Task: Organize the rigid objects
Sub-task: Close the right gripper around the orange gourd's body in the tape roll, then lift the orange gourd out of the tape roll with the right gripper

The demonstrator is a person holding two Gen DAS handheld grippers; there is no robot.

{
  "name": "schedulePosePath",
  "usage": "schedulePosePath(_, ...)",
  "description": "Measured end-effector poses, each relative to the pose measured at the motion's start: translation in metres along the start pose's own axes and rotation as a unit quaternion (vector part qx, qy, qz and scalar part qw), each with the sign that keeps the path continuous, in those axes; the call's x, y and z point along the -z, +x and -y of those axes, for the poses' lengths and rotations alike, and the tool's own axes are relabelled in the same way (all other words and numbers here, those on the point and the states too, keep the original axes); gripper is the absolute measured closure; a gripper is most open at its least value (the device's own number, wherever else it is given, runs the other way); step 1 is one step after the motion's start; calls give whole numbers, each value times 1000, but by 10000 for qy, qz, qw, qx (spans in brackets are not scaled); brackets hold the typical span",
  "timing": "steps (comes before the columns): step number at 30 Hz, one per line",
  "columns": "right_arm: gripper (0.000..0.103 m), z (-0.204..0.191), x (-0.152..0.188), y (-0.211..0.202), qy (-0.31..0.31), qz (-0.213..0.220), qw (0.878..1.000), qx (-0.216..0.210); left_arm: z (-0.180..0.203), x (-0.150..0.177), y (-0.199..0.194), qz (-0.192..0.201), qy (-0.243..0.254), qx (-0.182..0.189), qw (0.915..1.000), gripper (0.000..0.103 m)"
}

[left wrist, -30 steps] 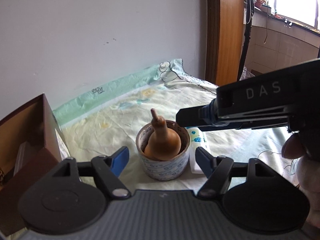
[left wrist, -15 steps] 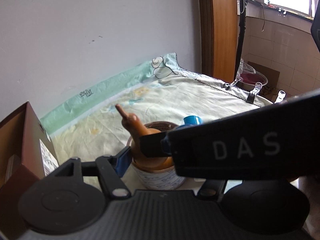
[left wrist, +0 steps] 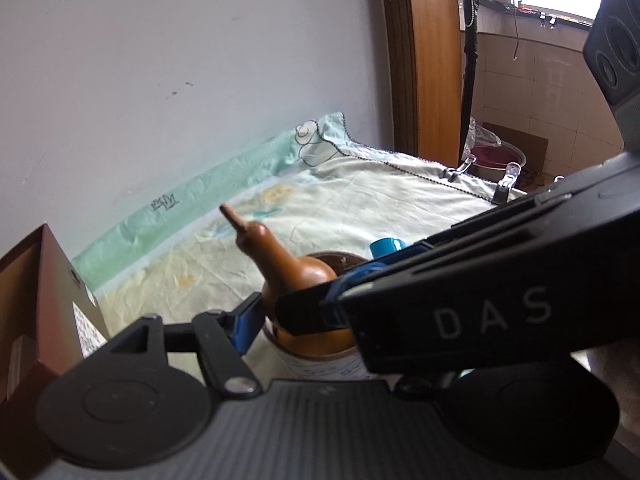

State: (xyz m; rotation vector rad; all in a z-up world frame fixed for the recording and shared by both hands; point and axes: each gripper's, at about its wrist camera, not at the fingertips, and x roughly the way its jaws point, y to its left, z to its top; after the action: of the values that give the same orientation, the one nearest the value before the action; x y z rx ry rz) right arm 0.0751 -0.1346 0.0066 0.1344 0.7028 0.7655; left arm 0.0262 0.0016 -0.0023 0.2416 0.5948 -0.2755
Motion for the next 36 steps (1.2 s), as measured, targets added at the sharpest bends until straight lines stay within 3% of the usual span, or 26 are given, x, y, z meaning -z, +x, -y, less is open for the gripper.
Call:
schedulePosePath(5, 80, 0, -5, 8, -434, -107, 9990, 80, -2, 1, 2, 60, 64, 56, 9999, 27)
schedulePosePath(8, 78, 4, -5, 11, -293, -153, 9994, 37, -2, 2, 0, 104, 60, 141, 9998, 36)
schedulePosePath(14, 78, 2, -1, 4, -196, 100, 9997, 123, 6, 2, -6, 262, 115, 7, 9996, 45)
schedulePosePath(21, 79, -20, -13, -21, -475, 521, 9975, 107, 6, -9, -39, 774, 150, -181, 9967, 45)
schedulePosePath(30, 79, -70, -40, -34, -918, 1015, 9901, -314, -21, -20, -93, 1438, 182, -773, 9864, 45)
schedulePosePath(36, 79, -115, -59, -7, -1135, 1035, 9841, -891, -63, -13, -126, 1543, 170, -1326, 9789, 45)
